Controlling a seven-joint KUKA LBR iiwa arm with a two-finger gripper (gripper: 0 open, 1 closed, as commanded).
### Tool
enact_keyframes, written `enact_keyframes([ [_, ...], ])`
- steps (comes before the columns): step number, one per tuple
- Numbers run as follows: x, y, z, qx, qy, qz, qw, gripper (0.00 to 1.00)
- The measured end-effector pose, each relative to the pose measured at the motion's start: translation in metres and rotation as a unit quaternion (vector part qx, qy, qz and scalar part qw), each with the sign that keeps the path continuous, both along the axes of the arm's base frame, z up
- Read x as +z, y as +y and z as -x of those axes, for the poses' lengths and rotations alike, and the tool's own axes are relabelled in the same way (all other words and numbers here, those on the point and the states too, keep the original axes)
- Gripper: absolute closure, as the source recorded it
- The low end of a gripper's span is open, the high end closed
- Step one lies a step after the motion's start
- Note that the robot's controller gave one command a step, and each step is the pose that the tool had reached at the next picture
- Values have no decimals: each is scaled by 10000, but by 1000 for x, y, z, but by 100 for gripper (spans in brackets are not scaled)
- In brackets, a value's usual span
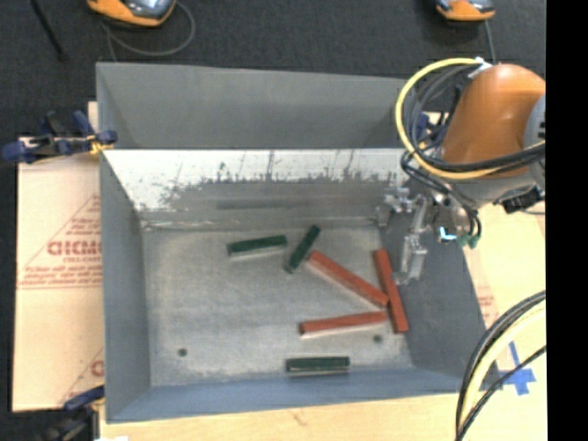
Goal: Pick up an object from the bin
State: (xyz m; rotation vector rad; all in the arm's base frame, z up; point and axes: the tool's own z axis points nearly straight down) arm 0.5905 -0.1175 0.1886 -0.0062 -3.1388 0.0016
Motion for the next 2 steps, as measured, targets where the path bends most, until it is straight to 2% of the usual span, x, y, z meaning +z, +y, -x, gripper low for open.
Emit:
enact_keyframes([
  [1, -119, -10, 19, 290, -23, 3, 9996, 0],
  [2, -116, -10, 17, 309, -47, 9, 9995, 100],
])
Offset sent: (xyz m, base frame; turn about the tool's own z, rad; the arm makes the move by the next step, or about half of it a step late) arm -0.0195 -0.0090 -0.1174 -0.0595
